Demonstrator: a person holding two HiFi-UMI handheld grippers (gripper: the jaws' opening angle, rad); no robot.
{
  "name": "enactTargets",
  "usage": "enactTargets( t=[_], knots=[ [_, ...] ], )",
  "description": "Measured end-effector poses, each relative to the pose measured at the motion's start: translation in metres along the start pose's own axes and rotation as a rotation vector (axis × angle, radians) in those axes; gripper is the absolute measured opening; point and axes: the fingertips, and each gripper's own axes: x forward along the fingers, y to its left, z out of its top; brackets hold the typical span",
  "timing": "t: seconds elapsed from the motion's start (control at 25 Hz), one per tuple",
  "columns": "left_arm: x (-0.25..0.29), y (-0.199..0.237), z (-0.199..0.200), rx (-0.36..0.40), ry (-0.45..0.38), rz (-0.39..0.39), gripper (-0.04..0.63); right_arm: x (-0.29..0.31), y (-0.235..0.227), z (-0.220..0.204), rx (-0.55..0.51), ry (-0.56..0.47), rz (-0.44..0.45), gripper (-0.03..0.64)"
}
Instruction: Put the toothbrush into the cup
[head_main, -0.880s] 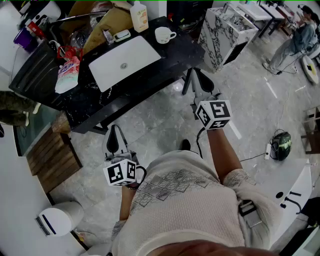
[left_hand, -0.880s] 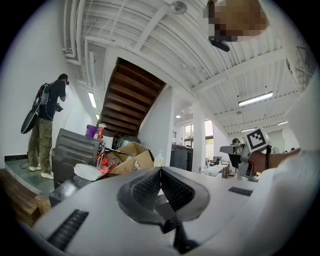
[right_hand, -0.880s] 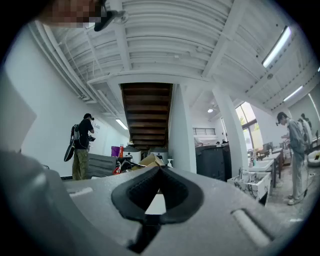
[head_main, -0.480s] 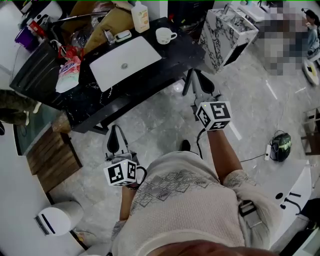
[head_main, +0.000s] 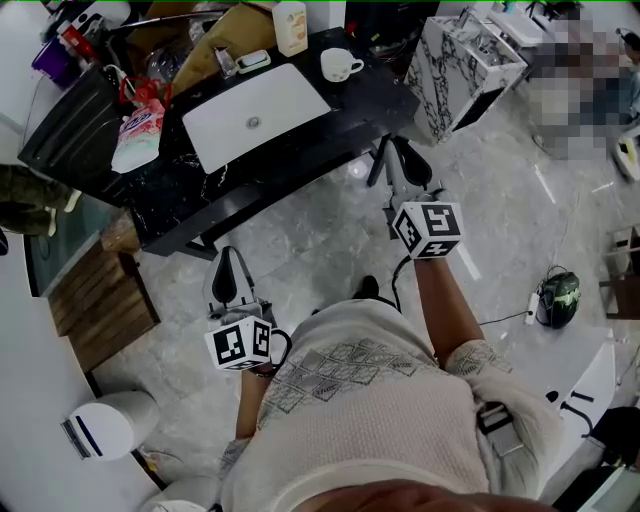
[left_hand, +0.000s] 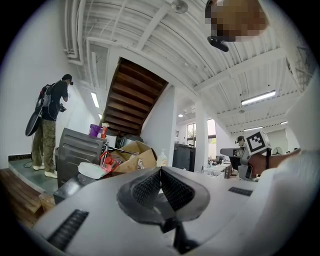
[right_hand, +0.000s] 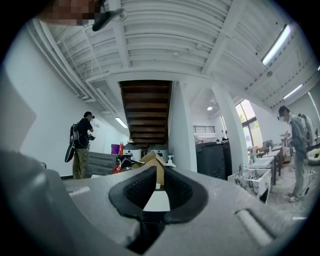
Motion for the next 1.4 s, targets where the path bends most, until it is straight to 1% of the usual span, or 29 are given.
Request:
enactTargets(
  t=[0.28, 0.44, 0.56, 0.72, 1.16, 1.24, 1.4],
  knots=[
    [0.004, 0.004, 0.005, 0.005, 0.004, 0.011, 0.000, 0.019, 0.006, -0.002, -0.010, 0.049, 0.030, 0.066],
    [0.007, 0.016, -0.002, -0.010, 0.038, 0.046, 0.000, 0.025, 0.008, -0.010, -0.020, 0.085, 0.028, 0.072],
    [0.012, 0.018, -0.006, -0.005, 0.040, 0.064, -0.001, 0.031, 0.003, -0.019, -0.016, 0.098, 0.015, 0.070],
    [0.027, 0.012, -0.008, 0.008, 0.037, 0.066, 0.000, 0.046, -0.010, -0.027, -0.010, 0.109, 0.015, 0.067],
    [0.114, -0.008, -0.005, 0.016, 0.020, 0.135, -0.001, 0.137, -0.054, -0.047, -0.010, 0.152, 0.091, 0.081],
    [0.132, -0.013, -0.005, 0.027, 0.013, 0.145, 0.000, 0.153, -0.062, -0.054, -0.012, 0.159, 0.101, 0.092],
    [0.168, -0.019, -0.004, 0.056, -0.003, 0.181, 0.000, 0.184, -0.077, -0.072, -0.014, 0.179, 0.117, 0.092]
  ],
)
